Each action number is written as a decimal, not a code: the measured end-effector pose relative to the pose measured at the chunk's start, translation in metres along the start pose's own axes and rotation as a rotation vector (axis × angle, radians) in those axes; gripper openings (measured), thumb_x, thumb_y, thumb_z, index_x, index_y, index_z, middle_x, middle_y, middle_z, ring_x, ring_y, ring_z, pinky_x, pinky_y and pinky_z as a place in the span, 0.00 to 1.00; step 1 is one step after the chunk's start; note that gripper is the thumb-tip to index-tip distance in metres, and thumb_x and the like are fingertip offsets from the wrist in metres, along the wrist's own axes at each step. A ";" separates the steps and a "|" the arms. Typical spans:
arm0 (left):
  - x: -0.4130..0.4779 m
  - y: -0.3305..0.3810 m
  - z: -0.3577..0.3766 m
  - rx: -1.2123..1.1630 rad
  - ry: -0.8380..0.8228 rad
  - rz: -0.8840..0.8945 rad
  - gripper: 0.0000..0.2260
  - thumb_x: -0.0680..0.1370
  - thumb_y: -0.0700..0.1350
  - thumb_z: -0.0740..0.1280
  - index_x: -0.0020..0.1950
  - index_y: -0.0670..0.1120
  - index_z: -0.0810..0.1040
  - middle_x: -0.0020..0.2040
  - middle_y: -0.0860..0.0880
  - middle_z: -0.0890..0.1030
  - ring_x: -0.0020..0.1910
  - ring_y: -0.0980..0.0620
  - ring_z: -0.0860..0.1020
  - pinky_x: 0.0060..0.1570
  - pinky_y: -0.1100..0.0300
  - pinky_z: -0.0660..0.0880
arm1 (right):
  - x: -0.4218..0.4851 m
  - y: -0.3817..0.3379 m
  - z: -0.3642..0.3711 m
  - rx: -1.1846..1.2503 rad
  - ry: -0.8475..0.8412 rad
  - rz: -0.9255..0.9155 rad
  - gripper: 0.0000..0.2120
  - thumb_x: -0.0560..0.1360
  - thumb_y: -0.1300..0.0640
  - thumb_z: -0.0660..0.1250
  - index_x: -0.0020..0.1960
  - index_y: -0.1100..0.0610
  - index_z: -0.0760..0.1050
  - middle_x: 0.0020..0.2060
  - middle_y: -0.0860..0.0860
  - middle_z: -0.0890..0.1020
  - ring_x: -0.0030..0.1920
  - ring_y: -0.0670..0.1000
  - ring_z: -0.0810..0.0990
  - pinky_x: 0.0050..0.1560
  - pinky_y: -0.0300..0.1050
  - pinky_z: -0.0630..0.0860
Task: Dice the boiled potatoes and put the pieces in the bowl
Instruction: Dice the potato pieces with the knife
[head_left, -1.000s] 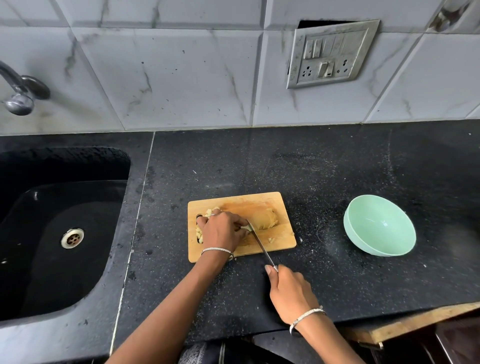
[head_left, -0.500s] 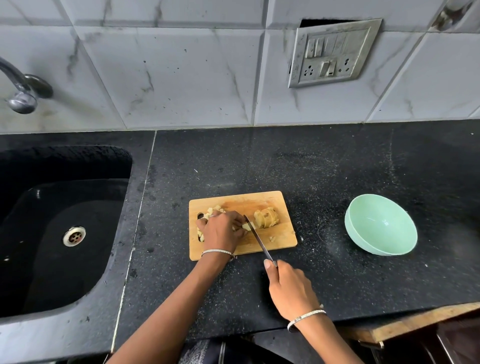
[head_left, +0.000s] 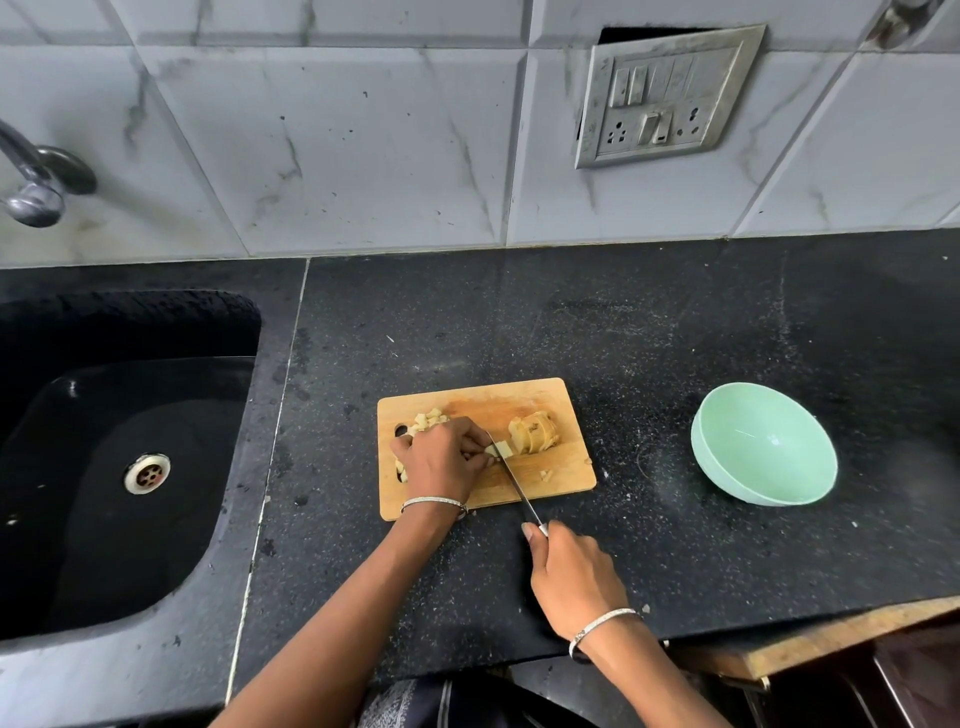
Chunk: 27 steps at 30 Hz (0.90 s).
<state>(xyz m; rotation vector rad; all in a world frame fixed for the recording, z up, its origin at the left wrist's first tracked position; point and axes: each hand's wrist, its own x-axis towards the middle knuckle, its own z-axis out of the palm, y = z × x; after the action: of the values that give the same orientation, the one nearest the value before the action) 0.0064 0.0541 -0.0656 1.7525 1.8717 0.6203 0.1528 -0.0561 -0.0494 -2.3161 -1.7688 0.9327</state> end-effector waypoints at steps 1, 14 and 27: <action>0.000 -0.001 0.000 -0.002 -0.002 0.001 0.09 0.68 0.49 0.77 0.42 0.55 0.79 0.35 0.60 0.82 0.44 0.61 0.79 0.47 0.55 0.53 | 0.002 0.003 -0.001 0.027 -0.015 0.001 0.21 0.82 0.39 0.48 0.52 0.52 0.73 0.49 0.56 0.81 0.53 0.62 0.79 0.47 0.54 0.74; -0.001 -0.002 0.002 -0.008 0.025 0.014 0.07 0.70 0.45 0.75 0.43 0.53 0.78 0.35 0.59 0.83 0.44 0.59 0.80 0.48 0.57 0.52 | -0.005 0.001 -0.002 0.043 0.016 -0.037 0.20 0.82 0.39 0.47 0.51 0.51 0.72 0.47 0.55 0.81 0.52 0.61 0.79 0.46 0.53 0.74; -0.003 0.003 0.001 0.009 0.031 -0.015 0.10 0.70 0.44 0.74 0.43 0.54 0.74 0.36 0.59 0.83 0.46 0.58 0.80 0.57 0.51 0.57 | -0.001 0.001 0.000 -0.050 0.021 -0.049 0.22 0.82 0.39 0.48 0.53 0.53 0.73 0.48 0.56 0.81 0.52 0.61 0.80 0.45 0.53 0.75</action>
<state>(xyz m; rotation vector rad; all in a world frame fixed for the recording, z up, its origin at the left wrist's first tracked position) 0.0092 0.0509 -0.0642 1.7421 1.9096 0.6381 0.1531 -0.0575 -0.0496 -2.2917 -1.8523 0.8628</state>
